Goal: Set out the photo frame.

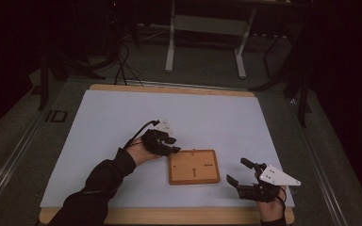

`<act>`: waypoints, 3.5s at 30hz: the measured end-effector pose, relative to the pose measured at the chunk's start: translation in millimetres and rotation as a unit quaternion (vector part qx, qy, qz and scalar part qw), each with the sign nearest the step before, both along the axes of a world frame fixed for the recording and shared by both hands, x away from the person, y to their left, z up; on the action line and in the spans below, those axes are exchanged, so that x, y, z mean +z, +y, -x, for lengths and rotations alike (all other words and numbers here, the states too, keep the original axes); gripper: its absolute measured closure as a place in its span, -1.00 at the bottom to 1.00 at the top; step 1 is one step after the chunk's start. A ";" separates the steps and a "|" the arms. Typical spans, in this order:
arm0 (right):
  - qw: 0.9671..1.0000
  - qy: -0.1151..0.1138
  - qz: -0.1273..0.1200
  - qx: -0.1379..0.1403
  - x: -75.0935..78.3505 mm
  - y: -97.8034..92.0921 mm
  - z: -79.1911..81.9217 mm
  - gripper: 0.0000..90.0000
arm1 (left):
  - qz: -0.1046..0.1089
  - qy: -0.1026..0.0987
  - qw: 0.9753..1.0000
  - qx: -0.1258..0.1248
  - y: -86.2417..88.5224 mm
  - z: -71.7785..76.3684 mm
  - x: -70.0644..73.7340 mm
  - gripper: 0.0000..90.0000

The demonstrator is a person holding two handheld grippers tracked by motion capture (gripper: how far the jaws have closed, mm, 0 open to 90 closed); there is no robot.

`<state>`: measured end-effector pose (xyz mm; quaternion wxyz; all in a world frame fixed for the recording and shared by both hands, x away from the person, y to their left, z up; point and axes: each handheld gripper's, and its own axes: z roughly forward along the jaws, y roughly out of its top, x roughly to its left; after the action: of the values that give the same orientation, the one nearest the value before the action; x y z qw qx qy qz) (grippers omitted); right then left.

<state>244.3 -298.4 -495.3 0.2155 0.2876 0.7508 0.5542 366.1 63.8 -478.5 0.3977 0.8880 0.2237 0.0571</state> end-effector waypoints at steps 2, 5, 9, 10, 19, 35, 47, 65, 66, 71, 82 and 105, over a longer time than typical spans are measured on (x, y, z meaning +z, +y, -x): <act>1.000 -0.006 -0.002 -0.003 1.5 -0.1 0.7 -0.63 | 0.008 -0.004 1.000 -0.013 -4.6 4.9 0.1 0.26; 1.000 -0.010 -0.004 -0.003 2.7 0.2 1.3 -0.63 | 0.020 -0.009 1.000 -0.020 -10.6 10.3 -0.8 0.26; 1.000 -0.013 0.003 0.000 2.9 2.1 1.3 -0.63 | 0.026 -0.016 0.999 -0.029 -19.1 15.9 -4.9 0.26; 1.000 -0.009 0.001 0.005 2.7 2.3 0.8 -0.63 | 0.026 -0.017 0.999 -0.031 -21.1 16.6 -6.1 0.26; 0.999 -0.025 0.027 0.014 0.7 7.6 0.4 -0.67 | 0.018 -0.025 0.999 -0.023 -34.6 9.7 -16.2 0.27; 0.999 0.008 0.025 0.022 -1.5 14.9 1.3 -0.76 | 0.004 -0.033 0.999 -0.031 -57.1 -4.5 -24.8 0.79; 0.998 -0.001 0.051 0.030 -2.2 23.7 3.3 -0.78 | 0.021 -0.017 0.998 -0.052 -54.8 -13.3 -27.4 0.87; 0.948 -0.090 0.300 0.064 -16.3 63.0 22.1 -0.45 | 0.027 0.020 0.997 -0.075 -54.1 -28.1 -26.2 0.87; 0.940 -0.098 0.320 0.064 -18.8 65.0 22.7 -0.41 | 0.036 0.031 0.996 -0.076 -52.5 -31.7 -27.2 0.87; 0.895 -0.151 0.416 0.062 -31.3 74.0 23.0 -0.18 | 0.045 0.047 0.995 -0.078 -50.9 -37.9 -28.1 0.87; 0.824 -0.235 0.513 0.051 -46.4 86.2 22.9 0.14 | 0.039 0.057 0.994 -0.087 -51.5 -41.4 -26.7 0.87; 0.762 -0.307 0.566 0.065 -58.9 89.5 25.6 0.51 | 0.032 0.058 0.994 -0.091 -52.8 -43.9 -25.0 0.87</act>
<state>218.7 -208.9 -554.2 0.5219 -0.1221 0.8383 0.0994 410.1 10.9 -503.5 0.4157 0.8933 0.1665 -0.0383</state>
